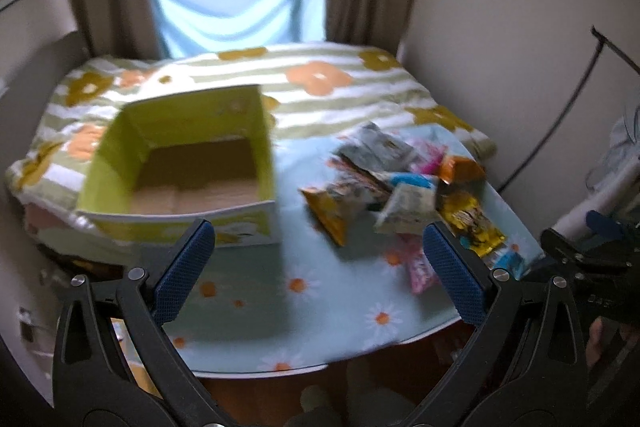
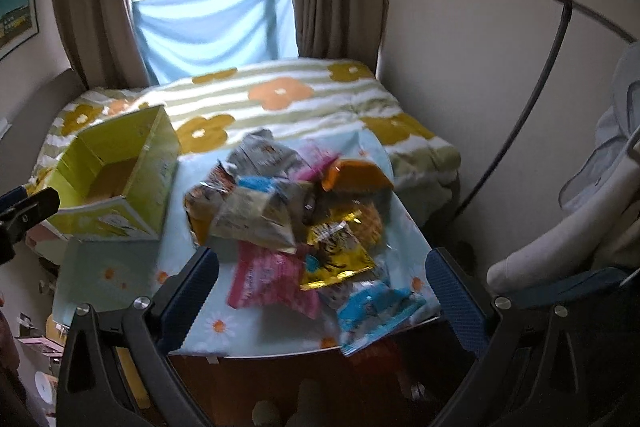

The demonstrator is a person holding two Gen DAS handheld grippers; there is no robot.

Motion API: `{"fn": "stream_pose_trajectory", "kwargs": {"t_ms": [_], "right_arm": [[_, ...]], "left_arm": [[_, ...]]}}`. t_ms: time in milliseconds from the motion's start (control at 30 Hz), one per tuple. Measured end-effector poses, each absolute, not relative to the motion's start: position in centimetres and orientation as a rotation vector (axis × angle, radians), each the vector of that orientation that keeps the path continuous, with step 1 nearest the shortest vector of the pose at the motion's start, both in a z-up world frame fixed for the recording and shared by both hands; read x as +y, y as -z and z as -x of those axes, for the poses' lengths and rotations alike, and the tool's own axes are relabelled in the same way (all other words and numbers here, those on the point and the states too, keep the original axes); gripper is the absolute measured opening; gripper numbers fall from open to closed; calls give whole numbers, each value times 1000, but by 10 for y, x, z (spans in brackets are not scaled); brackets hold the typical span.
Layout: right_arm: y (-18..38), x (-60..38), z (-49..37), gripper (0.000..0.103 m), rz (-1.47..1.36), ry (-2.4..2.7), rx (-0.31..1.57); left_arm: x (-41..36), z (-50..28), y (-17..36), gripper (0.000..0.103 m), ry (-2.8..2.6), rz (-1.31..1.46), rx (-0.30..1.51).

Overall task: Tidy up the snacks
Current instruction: 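Grasp the blue-white bag with the left tool while the right tool grasps the yellow chocolate bag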

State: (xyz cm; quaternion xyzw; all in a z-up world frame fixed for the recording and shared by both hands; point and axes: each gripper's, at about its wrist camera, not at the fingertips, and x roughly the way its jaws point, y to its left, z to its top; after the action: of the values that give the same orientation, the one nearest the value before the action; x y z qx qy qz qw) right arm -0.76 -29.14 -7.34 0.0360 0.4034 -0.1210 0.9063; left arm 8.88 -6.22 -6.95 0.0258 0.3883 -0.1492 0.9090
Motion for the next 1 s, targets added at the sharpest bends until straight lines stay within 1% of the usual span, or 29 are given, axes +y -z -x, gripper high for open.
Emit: {"fn": "stream_pose_trajectory", "kwargs": {"t_ms": [267,467,633,800,900,967,1000], "right_arm": [[118,-337,-34,103,-112,176,958],[161,-360,-65,103,-149,127,1065],[192,-367,-83,103,-135,92,1134],[206,-371,-95,103,-141,52,1161],[212,-373,-101,103,-144,37,1169],[215,-374,-107,103,-145,32,1176],[217,-375,-109,103,-152,29,1181]], "left_arm": [[-142,-140,111,103,375,-62,954],[-200,-181,159,103,374,-132,1085],[-227,-202,190,103,363,-163,1158],[-245,-219,215,102,363,-196,1220],[-251,-227,229,94,362,-197,1253],[-253,-231,237,81,366,-197,1273],[-254,-231,240,80,368,-197,1280]]}}
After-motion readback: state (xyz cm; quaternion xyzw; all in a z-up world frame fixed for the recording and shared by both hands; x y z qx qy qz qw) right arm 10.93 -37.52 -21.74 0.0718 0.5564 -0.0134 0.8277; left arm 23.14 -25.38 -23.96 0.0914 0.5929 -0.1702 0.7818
